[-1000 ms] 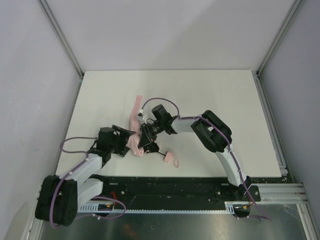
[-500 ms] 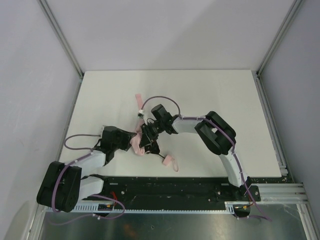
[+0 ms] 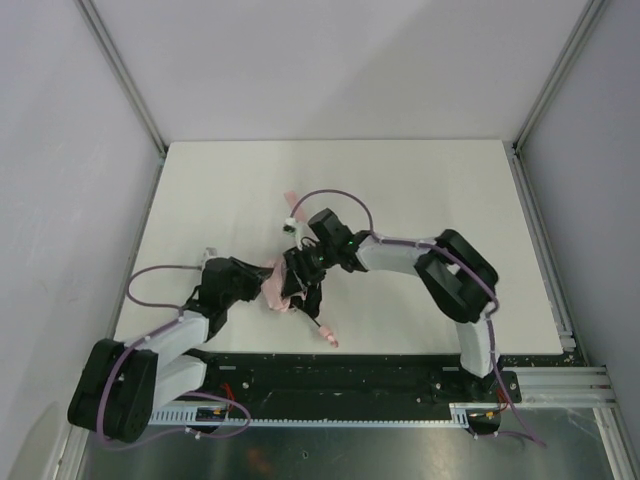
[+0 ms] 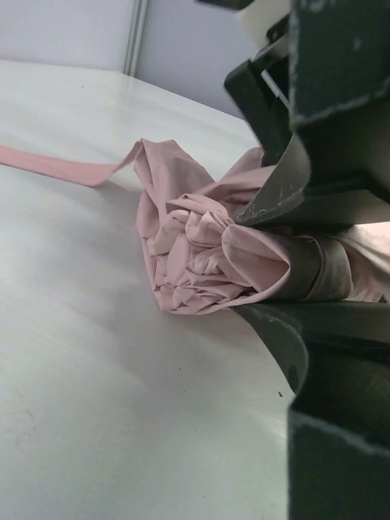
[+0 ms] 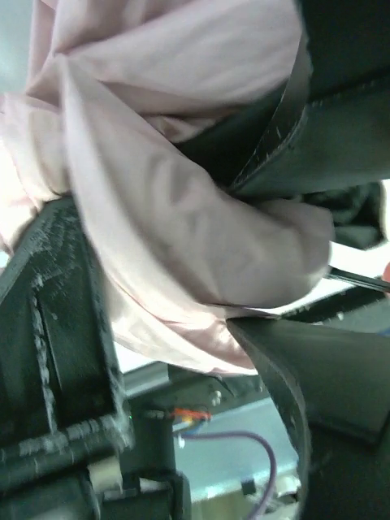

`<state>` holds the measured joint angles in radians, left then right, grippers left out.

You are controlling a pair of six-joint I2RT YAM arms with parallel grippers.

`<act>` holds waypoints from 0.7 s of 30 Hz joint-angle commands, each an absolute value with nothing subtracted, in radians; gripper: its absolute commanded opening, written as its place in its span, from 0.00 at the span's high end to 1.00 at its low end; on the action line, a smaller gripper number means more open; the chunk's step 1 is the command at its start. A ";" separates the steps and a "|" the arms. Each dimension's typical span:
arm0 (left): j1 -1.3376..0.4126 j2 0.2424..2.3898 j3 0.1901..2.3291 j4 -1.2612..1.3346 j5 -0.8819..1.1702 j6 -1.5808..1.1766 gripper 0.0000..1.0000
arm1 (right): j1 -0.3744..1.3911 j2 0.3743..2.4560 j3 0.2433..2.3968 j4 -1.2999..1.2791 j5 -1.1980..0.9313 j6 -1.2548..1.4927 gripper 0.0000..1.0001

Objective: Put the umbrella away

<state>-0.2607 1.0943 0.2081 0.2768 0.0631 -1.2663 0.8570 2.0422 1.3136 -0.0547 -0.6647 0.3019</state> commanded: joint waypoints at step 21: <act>-0.262 0.932 0.148 0.297 0.123 -1.156 1.00 | 0.552 1.821 1.012 0.239 -0.395 0.695 0.30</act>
<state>-0.2615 0.9310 0.1493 0.2749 0.1074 -1.1763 0.5434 1.8130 1.0252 0.1757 -0.4229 0.7273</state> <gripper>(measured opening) 0.024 0.705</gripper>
